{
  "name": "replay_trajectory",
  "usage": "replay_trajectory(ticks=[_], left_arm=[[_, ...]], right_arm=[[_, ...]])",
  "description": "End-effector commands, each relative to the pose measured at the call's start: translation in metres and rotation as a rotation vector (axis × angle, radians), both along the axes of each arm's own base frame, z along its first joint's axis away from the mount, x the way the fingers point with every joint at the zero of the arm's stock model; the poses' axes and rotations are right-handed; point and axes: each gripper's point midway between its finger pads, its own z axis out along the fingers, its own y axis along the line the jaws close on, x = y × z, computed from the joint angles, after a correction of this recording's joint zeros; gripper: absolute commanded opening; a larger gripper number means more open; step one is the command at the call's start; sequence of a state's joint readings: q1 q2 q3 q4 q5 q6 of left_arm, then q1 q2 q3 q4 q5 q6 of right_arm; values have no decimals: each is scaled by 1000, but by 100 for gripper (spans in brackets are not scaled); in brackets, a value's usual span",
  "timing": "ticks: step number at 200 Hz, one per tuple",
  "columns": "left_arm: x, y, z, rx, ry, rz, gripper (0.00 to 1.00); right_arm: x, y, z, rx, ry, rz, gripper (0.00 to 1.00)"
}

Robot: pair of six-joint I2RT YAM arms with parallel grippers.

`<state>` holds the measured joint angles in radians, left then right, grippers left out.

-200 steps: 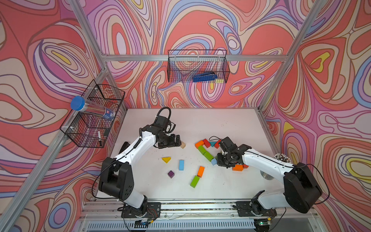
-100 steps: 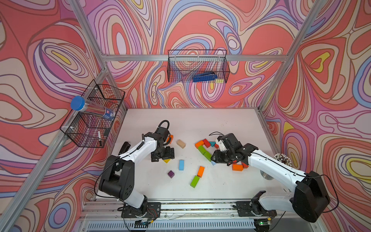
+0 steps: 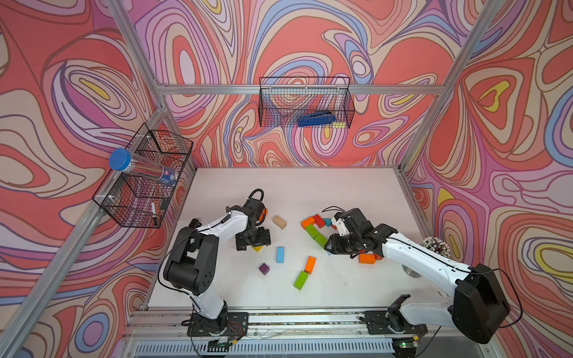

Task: Assemble a heart with building blocks
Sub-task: Move the building block to the center of the board.

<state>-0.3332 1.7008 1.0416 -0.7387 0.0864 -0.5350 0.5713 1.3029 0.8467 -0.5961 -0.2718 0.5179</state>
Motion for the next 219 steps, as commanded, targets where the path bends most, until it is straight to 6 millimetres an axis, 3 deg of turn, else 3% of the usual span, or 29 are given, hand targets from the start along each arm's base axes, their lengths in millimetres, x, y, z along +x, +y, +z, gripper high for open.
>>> replay_trajectory(ticks=[1,113,219], left_arm=[[12,0,0,31,-37,-5,89],[14,-6,-6,76,-53,-45,68],[26,-36,-4,82,-83,-45,60]], right_arm=[[-1,1,3,12,-18,5,40],[-1,3,-4,12,-2,3,40],[-3,1,-4,12,-6,2,39]])
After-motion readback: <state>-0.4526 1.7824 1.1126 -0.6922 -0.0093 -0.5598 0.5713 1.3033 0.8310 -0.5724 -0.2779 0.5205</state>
